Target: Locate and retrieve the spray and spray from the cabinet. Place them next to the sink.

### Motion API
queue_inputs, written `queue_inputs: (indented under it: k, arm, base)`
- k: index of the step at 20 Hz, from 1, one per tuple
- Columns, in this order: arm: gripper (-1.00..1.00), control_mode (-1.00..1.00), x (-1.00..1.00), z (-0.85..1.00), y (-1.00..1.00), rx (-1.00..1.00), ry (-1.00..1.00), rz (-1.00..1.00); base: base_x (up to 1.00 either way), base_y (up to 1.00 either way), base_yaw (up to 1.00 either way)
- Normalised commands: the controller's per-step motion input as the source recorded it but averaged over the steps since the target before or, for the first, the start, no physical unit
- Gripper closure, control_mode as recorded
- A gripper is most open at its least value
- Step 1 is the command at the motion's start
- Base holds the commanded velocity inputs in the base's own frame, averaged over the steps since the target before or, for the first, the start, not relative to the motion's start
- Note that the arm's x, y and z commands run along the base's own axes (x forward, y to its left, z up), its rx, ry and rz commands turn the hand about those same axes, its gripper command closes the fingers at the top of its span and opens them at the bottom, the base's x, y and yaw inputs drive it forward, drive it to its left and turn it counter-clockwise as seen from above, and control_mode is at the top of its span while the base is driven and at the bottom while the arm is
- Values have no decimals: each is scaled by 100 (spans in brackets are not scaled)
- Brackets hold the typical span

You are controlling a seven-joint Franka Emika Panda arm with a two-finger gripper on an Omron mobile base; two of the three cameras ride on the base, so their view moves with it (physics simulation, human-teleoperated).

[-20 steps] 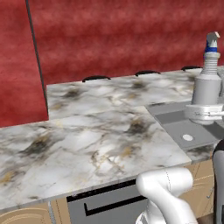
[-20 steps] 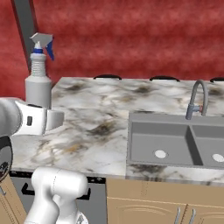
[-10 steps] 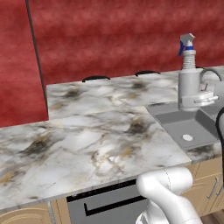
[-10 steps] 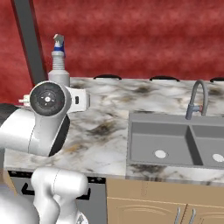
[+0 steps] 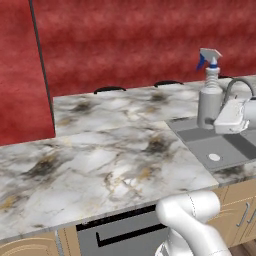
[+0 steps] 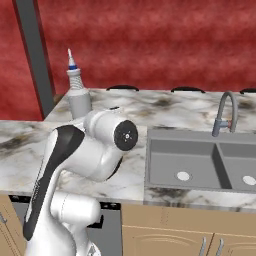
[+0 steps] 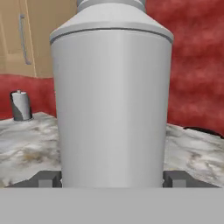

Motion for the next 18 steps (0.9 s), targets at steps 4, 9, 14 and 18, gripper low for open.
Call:
queue_inputs:
  k: [4,9,14,18]
  arm:
    - [100,-100,50,-37,-43,5,-21,29]
    - [100,-100,23,-31,-20,1,-14,20]
    - [100,-100,16,-19,0,-1,-9,11]
    - [100,-100,25,-9,0,0,1,3]
  base:
    - [0,0,0]
    - [0,0,0]
    - [0,0,0]
    - [0,0,0]
